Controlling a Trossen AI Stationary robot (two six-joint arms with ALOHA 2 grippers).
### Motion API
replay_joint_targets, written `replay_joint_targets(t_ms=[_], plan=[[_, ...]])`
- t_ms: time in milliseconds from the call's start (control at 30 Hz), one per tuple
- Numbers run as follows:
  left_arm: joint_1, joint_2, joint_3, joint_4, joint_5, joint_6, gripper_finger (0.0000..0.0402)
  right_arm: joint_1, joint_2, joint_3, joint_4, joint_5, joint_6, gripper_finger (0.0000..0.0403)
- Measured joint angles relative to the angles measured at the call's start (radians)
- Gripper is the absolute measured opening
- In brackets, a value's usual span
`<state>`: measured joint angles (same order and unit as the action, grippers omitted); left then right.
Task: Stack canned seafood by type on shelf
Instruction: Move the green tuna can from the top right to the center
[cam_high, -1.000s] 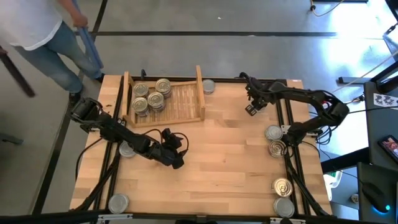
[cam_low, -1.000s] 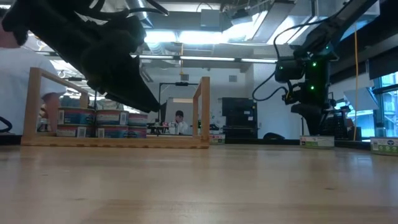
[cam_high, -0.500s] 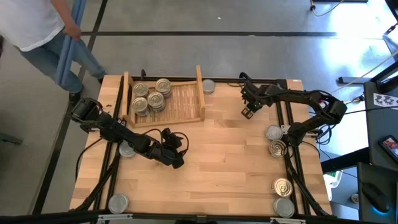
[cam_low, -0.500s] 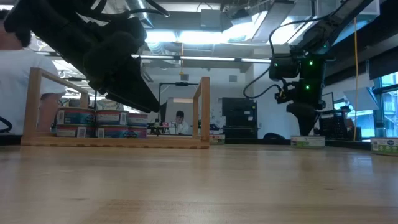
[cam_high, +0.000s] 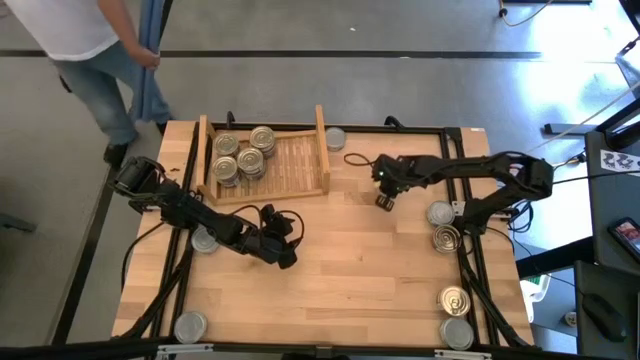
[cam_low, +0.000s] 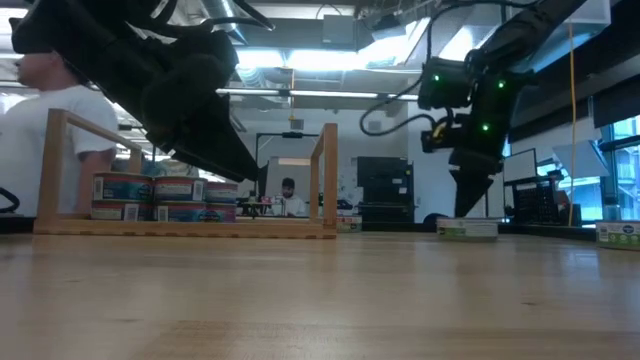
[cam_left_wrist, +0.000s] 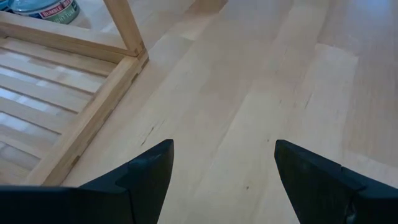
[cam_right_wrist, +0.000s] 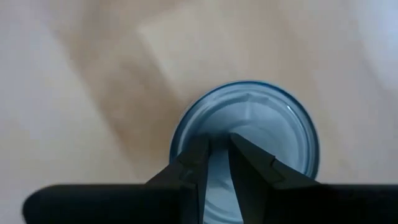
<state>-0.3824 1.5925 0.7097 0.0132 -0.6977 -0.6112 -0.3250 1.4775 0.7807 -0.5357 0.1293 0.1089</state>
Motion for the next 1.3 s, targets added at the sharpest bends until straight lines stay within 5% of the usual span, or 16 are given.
replay_joint_targets(t_ms=[800,1300], plan=[[-0.001,0.000,0.000,0.000,0.009,-0.043,0.0276,0.379,0.080,-0.001,0.314,-0.055,-0.008,0.0067],[-0.001,0.000,0.000,-0.001,0.009,-0.044,0.0276,0.377,-0.008,0.070,0.033,0.070,-0.034,0.0067]])
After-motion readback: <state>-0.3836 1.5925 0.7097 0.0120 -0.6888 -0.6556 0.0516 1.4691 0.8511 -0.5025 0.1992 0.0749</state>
